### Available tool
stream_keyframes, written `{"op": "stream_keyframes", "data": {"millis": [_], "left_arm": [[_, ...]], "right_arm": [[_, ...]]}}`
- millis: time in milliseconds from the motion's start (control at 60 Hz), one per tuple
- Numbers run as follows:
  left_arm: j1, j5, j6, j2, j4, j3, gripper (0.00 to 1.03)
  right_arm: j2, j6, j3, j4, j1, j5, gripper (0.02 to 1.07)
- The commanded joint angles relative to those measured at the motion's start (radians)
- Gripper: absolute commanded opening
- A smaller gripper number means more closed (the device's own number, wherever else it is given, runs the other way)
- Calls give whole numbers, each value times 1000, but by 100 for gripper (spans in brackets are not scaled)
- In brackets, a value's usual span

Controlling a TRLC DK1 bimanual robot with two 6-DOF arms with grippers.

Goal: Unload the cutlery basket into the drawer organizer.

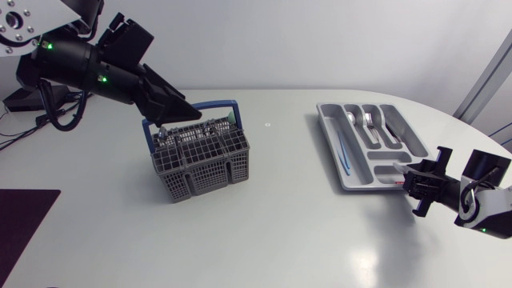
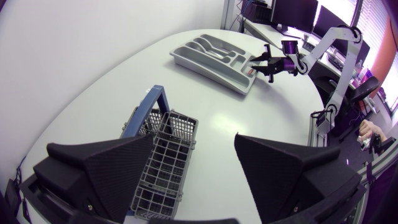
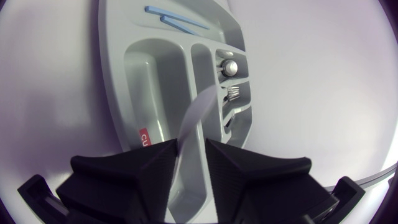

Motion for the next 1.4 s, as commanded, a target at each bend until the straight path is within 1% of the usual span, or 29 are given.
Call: {"op": "stream_keyframes", "data": {"millis": [0, 50, 167, 517, 583, 750, 833, 1217, 1233, 1283, 1383], "left_arm": [[-9, -1, -12, -21, -1, -5, 90], [-12, -1, -12, -21, -1, -4, 90], [-20, -1, -12, -19, -1, -4, 90], [-23, -1, -10, -28, 2, -15, 90], [-23, -1, -10, -30, 1, -18, 90], [-23, -1, -10, -41, 16, -31, 90], [-24, -1, -10, -41, 19, -31, 90], [-41, -2, -16, -36, 38, -27, 90], [-41, -2, -15, -34, 38, -27, 90], [-43, -7, -15, -34, 39, -27, 90], [-43, -8, -13, -34, 42, -30, 90]], "right_arm": [[-14, -1, -7, 17, -7, 7, 85], [-24, 5, -14, 17, -4, 12, 91], [-44, 25, -24, 14, 2, 12, 94], [-53, 27, -30, 14, 4, 12, 95], [-54, 25, -16, 3, 4, 12, 98], [-67, 34, -2, -31, 10, 13, 98], [-62, 23, 9, -40, 14, 15, 101], [-47, 13, 39, -46, 56, 39, 101], [-47, 13, 39, -46, 56, 39, 100], [-53, 13, 38, -52, 56, 44, 94], [-54, 14, 33, -54, 56, 50, 93]]}}
